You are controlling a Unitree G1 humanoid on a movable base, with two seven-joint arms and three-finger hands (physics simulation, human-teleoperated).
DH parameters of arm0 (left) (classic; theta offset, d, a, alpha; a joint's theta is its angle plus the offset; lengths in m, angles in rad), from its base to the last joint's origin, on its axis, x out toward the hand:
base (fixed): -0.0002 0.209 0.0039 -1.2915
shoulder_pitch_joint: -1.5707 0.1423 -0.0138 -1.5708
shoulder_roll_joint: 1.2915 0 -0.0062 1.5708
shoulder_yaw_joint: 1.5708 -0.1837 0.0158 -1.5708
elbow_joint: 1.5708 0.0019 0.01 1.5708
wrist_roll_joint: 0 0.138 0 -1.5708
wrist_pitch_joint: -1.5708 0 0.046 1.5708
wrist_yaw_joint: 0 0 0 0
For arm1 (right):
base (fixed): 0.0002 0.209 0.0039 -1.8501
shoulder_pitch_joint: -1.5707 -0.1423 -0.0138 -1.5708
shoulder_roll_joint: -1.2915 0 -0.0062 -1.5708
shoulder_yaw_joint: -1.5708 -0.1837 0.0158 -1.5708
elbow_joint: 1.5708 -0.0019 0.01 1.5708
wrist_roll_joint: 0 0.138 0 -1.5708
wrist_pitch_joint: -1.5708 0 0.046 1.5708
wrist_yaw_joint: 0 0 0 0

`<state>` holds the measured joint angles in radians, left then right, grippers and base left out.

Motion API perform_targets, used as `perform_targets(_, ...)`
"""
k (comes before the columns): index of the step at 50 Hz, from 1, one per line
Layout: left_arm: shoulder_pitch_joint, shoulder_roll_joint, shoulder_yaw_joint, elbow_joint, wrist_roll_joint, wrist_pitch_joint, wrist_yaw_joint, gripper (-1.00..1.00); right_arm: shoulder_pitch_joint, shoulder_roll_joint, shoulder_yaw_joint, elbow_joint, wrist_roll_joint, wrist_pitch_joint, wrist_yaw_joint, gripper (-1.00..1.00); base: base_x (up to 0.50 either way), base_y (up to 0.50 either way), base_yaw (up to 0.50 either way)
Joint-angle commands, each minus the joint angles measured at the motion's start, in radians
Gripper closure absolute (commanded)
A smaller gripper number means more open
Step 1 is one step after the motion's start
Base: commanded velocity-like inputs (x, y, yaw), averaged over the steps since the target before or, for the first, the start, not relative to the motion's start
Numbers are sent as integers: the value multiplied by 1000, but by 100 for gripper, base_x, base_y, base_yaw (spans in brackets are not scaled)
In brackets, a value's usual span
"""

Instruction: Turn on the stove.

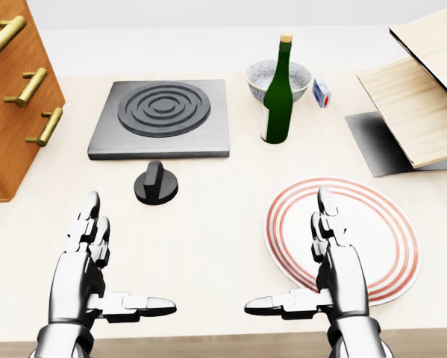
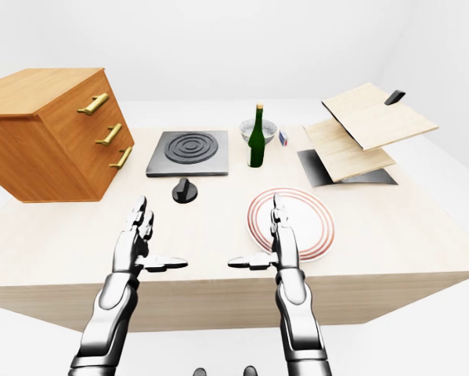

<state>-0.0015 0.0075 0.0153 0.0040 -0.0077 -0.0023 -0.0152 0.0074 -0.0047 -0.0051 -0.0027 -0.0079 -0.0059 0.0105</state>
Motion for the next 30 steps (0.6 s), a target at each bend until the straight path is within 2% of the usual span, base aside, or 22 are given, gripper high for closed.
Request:
perform_targets(1,-3,12,24,9,-11,-5,-24,-100,23,-4,1,-3,-30,-26,13,-100,0,0,0)
perform_targets(6,0,12,24,3,-12,-2,-24,-100,17,-5,-1,1,-29,-18,17,-100,0,0,0)
perform_targets(8,-1,12,24,5,-11,-3,-24,-100,15,-6,-3,-1,-20,-5,25,-100,0,0,0)
perform_targets(15,-5,12,24,13,-11,-4,-24,-100,13,-7,-3,4,-19,-9,32,-100,2,0,0)
perform_targets(30,-4,15,30,3,-16,2,-25,-100,16,-7,-7,3,-9,-17,40,-100,23,0,0)
